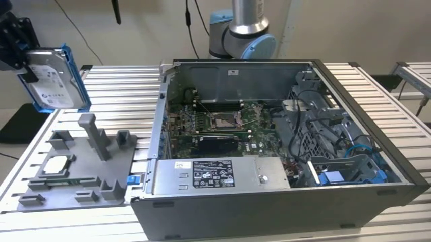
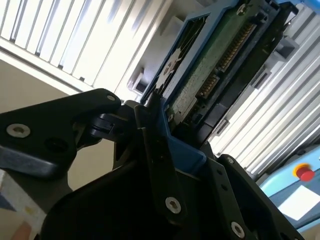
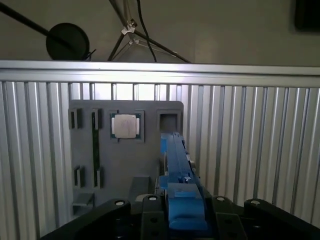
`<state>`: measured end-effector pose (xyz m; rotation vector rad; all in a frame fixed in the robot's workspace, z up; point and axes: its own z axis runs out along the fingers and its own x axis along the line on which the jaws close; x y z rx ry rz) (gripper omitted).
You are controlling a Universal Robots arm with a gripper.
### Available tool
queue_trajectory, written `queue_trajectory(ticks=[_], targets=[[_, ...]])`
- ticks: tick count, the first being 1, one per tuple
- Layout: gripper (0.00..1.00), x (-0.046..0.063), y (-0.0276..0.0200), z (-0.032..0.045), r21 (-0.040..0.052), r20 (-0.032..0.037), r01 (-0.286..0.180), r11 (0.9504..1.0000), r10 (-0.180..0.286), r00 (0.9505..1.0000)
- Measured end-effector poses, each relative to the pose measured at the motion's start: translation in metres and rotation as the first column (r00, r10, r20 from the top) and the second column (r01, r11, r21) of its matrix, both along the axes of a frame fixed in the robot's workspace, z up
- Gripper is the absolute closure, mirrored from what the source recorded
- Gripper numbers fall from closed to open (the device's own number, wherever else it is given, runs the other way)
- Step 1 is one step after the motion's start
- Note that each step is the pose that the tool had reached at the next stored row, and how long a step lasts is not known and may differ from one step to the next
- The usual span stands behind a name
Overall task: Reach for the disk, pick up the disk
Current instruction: 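Pick up the disk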
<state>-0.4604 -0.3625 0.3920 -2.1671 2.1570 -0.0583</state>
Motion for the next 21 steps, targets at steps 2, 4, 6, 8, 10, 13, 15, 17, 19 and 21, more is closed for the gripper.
queue_trajectory(ticks=[2,4,6,8,10,13,15,17,19,21], targets=[[1.00,0.000,0.0000,0.0090,-0.0001,0.0008,0.000,1.0000,0.000,1.0000],[1.00,0.000,0.0000,0.0178,0.0000,0.0011,0.000,1.0000,0.000,1.0000],[1.00,0.000,0.0000,0.0271,0.0000,0.0010,0.000,1.0000,0.000,1.0000],[1.00,0.000,0.0000,0.0364,-0.0002,0.0009,-0.002,1.0000,0.002,1.0000],[1.00,0.000,0.0000,0.0452,0.0000,0.0010,-0.002,1.0000,0.002,1.0000],[1.00,0.000,0.0000,0.0588,0.0000,0.0010,-0.002,1.0000,0.002,1.0000],[1.00,0.000,0.0000,0.0681,0.0000,0.0011,-0.002,1.0000,0.002,1.0000],[1.00,0.000,0.0000,0.0773,0.0000,0.0011,-0.002,1.0000,0.002,1.0000],[1.00,0.000,0.0000,0.0862,-0.0001,0.0009,-0.002,1.0000,0.002,1.0000],[1.00,0.000,0.0000,0.0958,-0.0001,0.0008,-0.002,1.0000,0.002,1.0000]])
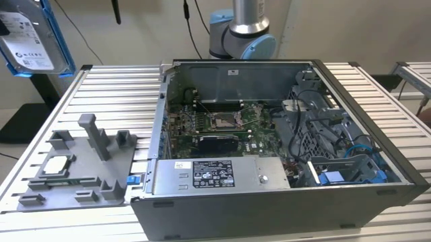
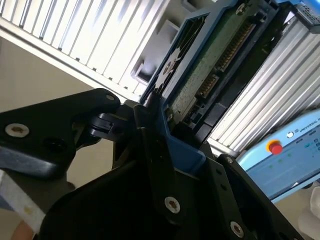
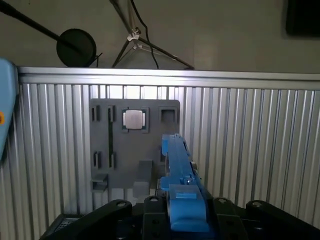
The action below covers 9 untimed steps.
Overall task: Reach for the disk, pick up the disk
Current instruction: 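Pick up the disk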
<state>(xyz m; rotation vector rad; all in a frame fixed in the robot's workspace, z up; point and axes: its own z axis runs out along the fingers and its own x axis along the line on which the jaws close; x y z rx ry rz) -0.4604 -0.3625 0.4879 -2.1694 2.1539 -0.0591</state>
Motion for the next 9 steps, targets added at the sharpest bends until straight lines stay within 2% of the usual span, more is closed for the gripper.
queue_trajectory(ticks=[6,9], targets=[[1.00,0.000,0.0000,0.0270,0.0000,0.0001,0.000,1.0000,0.000,1.0000],[1.00,0.000,0.0000,0.0319,0.0000,0.0001,0.000,1.0000,0.000,1.0000]])
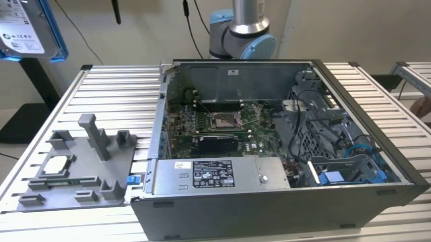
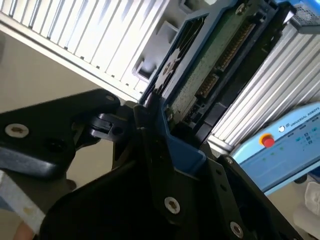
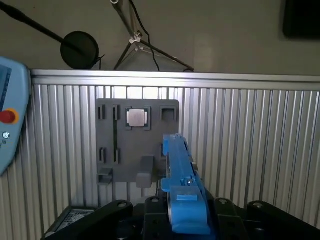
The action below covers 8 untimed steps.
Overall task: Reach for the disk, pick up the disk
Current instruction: 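Pick up the disk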
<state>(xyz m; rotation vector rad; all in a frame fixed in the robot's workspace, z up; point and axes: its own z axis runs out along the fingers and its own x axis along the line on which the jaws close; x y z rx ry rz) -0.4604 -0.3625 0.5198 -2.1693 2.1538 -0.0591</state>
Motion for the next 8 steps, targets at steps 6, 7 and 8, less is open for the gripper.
queue_trajectory(ticks=[6,7,8], targets=[[1.00,0.0001,0.0000,0.0094,-0.0001,-0.0003,0.000,1.0000,0.000,1.0000],[1.00,0.0000,0.0000,0.0097,0.0000,-0.0001,0.000,1.0000,0.000,1.0000],[1.00,0.0000,0.0000,0.0100,0.0000,-0.0001,0.000,1.0000,0.000,1.0000]])
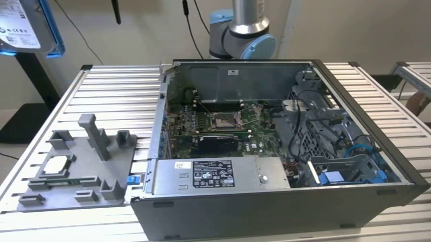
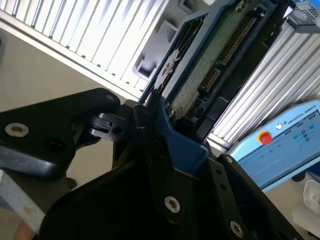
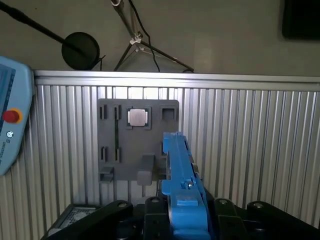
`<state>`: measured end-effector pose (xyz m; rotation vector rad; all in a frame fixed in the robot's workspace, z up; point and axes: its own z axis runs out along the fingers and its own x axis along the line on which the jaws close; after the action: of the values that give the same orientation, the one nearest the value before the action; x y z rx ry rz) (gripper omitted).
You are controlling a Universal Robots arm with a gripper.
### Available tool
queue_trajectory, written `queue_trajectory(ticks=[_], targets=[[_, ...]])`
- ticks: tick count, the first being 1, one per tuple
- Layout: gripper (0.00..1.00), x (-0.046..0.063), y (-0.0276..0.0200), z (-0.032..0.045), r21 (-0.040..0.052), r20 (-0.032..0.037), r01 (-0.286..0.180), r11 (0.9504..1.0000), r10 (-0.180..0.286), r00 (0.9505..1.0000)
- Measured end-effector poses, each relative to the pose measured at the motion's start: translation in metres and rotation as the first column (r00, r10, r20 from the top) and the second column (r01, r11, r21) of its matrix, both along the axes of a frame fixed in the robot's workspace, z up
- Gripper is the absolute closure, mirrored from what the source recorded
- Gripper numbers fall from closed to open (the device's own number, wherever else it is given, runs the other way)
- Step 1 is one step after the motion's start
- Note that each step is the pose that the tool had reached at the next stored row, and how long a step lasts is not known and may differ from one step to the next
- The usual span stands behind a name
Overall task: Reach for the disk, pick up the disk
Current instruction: 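Pick up the disk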
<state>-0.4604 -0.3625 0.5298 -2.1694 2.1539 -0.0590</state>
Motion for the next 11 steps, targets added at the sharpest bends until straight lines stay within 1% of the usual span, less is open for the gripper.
queue_trajectory(ticks=[6,7,11], targets=[[1.00,0.001,0.0000,0.0009,0.0000,0.0001,0.000,1.0000,0.000,1.0000],[1.00,0.004,0.0000,0.0009,0.0000,0.0001,0.000,1.0000,0.000,1.0000],[1.00,0.022,0.0000,0.0008,0.0000,0.0000,0.000,1.0000,0.000,1.0000]])
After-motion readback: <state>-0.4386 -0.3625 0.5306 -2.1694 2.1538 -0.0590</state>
